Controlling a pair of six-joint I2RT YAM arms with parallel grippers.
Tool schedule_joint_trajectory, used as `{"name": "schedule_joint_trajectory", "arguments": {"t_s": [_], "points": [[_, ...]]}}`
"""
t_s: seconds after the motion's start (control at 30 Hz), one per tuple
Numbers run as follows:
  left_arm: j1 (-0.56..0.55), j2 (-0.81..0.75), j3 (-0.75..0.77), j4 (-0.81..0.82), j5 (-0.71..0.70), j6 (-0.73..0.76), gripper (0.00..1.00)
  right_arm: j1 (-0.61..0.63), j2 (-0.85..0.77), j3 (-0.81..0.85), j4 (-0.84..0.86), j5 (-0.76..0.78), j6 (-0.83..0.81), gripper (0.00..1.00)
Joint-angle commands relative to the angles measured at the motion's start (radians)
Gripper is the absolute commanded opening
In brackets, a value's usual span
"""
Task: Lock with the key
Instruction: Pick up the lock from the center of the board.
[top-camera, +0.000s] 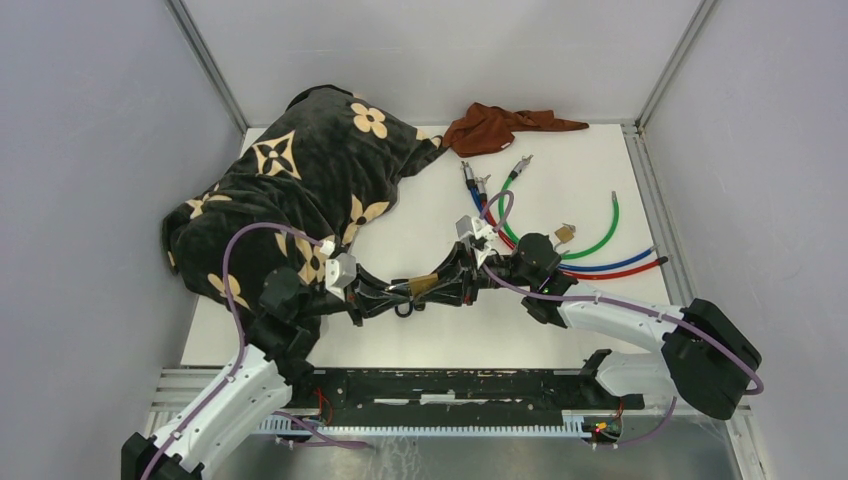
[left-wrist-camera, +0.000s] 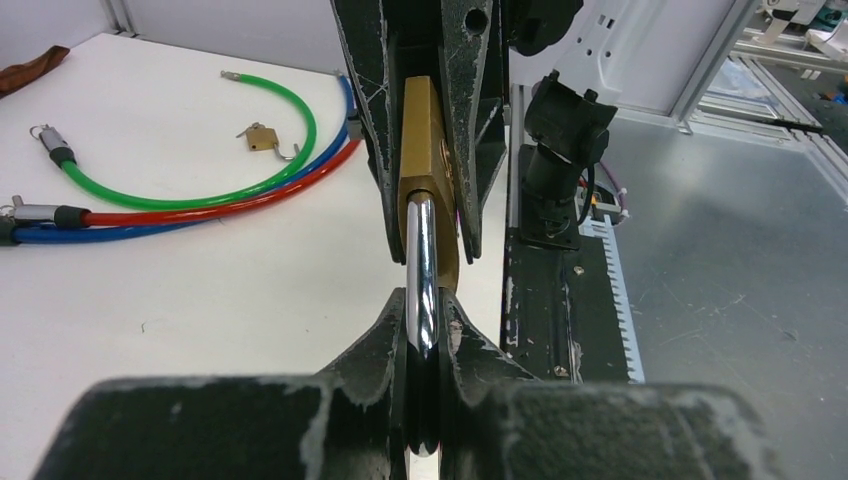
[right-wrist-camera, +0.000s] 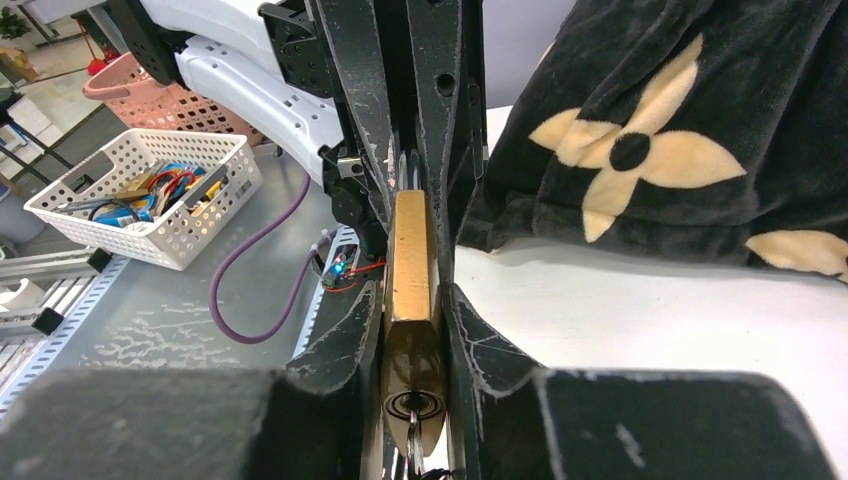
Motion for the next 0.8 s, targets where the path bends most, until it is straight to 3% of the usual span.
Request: {"name": "schedule_joint_trajectory", "arguments": {"t_s": [0.0,0.13,0.2,0.43,0.6,0.77], "points": [[-0.005,-0.03,0.023,0.132,0.002,-0.062,0.03,0.002,-0.028,0.021,0.103,0.076,0.05,0.0],[-0.005,-0.048,0.029,0.114,-0.031,-0.136,0.48,-0.02,-0.076,0.009,0.135,0.085,0.076,0.0],[-0.005,-0.063,0.03,0.097,-0.037,-0.159,0.58,-0.037,-0.102,-0.003,0.147,0.09,0.094,0.0],[0.017,-0.119,0.032,0.065,-0.104,-0.19,0.6,-0.073,-0.16,-0.015,0.19,0.048,0.128,0.0],[0.032,-0.109,0.01,0.175,-0.113,-0.237,0.55,-0.074,-0.154,-0.008,0.193,0.017,0.133,0.0],[0.032,-0.096,-0.024,0.232,-0.122,-0.27,0.43,-0.073,-0.14,-0.006,0.207,0.007,0.139,0.0]]}}
